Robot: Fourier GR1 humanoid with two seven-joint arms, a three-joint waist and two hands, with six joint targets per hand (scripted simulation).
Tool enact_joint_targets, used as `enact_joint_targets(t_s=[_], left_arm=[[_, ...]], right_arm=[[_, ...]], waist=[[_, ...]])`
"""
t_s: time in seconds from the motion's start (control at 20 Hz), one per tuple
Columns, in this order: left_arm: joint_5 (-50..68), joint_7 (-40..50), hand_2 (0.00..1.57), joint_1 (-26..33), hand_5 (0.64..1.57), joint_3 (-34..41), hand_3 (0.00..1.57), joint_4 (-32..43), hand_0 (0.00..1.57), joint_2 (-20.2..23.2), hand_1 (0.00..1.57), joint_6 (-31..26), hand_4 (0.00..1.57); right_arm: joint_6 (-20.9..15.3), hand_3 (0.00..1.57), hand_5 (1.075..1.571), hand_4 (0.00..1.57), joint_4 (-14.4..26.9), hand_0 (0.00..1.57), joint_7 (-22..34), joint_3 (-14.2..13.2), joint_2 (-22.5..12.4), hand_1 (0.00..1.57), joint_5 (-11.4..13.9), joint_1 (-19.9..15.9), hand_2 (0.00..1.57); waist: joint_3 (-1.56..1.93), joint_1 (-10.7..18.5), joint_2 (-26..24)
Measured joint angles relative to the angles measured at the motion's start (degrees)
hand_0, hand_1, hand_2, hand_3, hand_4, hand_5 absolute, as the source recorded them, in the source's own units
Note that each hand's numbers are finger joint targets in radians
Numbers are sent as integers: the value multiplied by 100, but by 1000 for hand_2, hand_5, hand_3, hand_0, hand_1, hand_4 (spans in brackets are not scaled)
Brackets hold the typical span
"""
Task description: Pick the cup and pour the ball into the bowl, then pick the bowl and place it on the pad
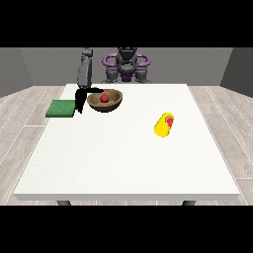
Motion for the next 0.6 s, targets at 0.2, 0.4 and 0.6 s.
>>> enact_joint_targets(t_s=[0.2, 0.4, 0.6], left_arm=[[131, 72, 0, -97, 1571, 73, 0, -54, 0, 72, 0, 29, 0], [244, 187, 0, -234, 1571, 54, 0, -116, 0, 54, 0, 44, 0], [317, 297, 0, -251, 1571, 42, 0, -76, 0, 37, 0, 52, 0]], right_arm=[[196, 547, 1552, 983, 0, 1571, 47, -152, 9, 1571, -258, 42, 1571], [-73, 1571, 1571, 997, -142, 1571, -31, -92, -41, 1571, -134, 207, 1571], [-298, 1550, 1569, 1054, -277, 1571, 202, -57, -74, 1571, -147, 306, 1571]], waist=[[-86, 69, 50], [-144, 218, 104], [-96, 294, 29]])
